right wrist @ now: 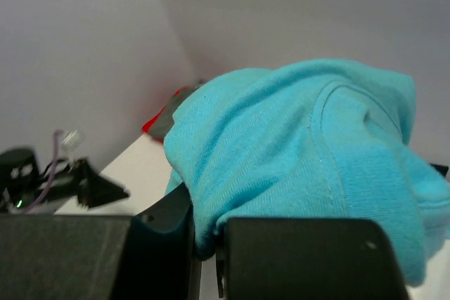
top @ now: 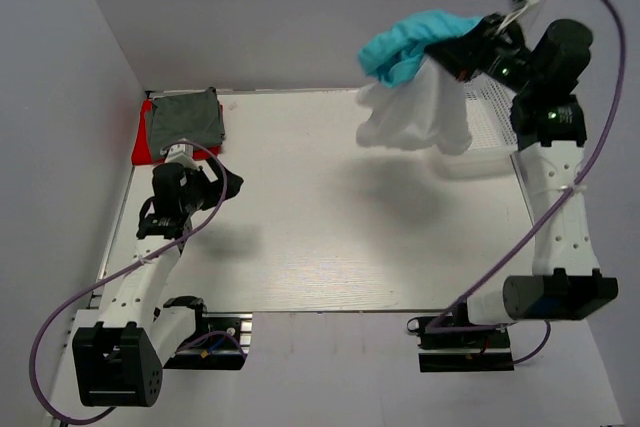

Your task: Fold and stack the t-shirts

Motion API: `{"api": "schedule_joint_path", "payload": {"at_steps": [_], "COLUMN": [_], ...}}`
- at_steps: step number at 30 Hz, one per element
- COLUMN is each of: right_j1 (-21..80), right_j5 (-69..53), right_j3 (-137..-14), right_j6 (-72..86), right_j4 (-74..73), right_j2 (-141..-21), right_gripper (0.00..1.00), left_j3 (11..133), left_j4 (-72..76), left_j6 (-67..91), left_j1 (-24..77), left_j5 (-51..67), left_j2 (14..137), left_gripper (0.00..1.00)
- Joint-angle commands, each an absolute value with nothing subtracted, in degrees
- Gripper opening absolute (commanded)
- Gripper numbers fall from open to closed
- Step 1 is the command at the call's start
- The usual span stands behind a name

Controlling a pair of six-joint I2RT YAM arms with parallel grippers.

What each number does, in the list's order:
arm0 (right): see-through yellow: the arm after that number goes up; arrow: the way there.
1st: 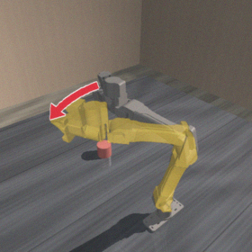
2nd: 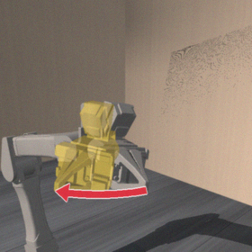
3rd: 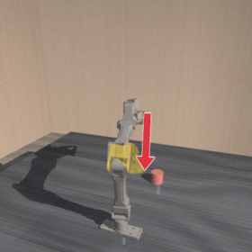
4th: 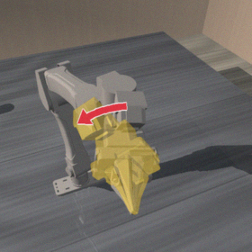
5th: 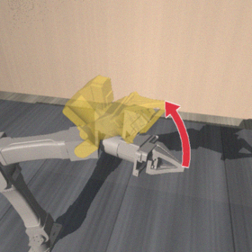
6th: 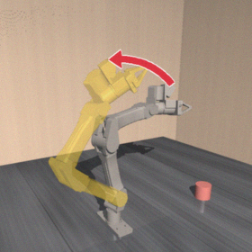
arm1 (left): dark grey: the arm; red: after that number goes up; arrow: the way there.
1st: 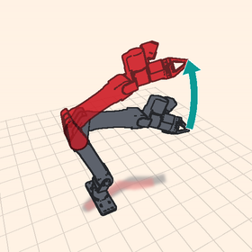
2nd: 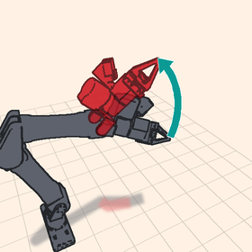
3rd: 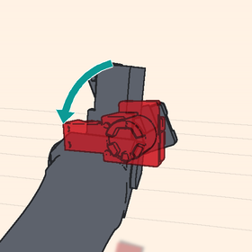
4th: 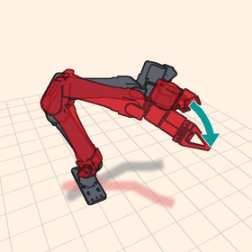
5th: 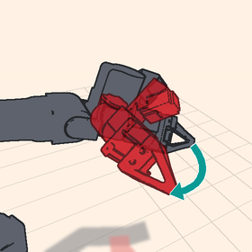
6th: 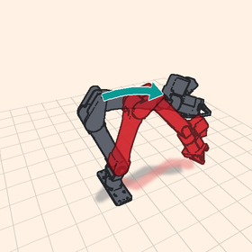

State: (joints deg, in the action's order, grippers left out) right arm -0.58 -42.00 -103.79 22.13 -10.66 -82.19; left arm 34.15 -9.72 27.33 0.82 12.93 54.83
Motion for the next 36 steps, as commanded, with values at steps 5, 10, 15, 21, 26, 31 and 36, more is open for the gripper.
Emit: {"api": "schedule_joint_path", "payload": {"at_steps": [5, 10, 15, 21, 26, 31, 36], "right_j1": [11.6, 21.9, 24.7, 25.7, 28.0, 30.1, 31.7], "right_j5": [-39.8, -37.6, -20.4, -8.7, -1.7, 4.5, 5.5], "right_j3": [-74.8, -59.9, -56.7, -58.6, -67.1, -80.3, -88.8], "right_j6": [12.8, 6.2, 5.0, 4.4, 3.6, 3.2, 2.8], "right_j4": [-9.3, -10.6, -15.6, -18.8, -19.6, -24.1, -26.5], "right_j2": [-76.5, -78.8, -73.6, -71.3, -79.9, -97.6, -109.5], "right_gripper": [0.02, 0.47, 0.9, 0.9, 0.9, 0.9, 0.9], "left_j3": [37.6, 38.1, 37.5, 37.5, 36.5, 36.5, 35.4], "left_j4": [-10.0, -11.2, -9.8, -10.5, -10.5, -11.1, -11.7], "left_j6": [31.2, 32.3, 32.9, 32.3, 31.8, 31.8, 31.3], "left_j1": [0.4, 0.4, 0.4, 0.4, 0.4, 0.4, 0.4], "left_j5": [14.8, 14.8, 17.7, 17.1, 15.9, 13.8, 13.3], "left_j2": [54.1, 54.7, 56.5, 57.0, 57.6, 58.8, 60.6], "left_gripper": [1.0, 1.0, 1.0, 1.0, 1.0, 1.0, 1.0]}}
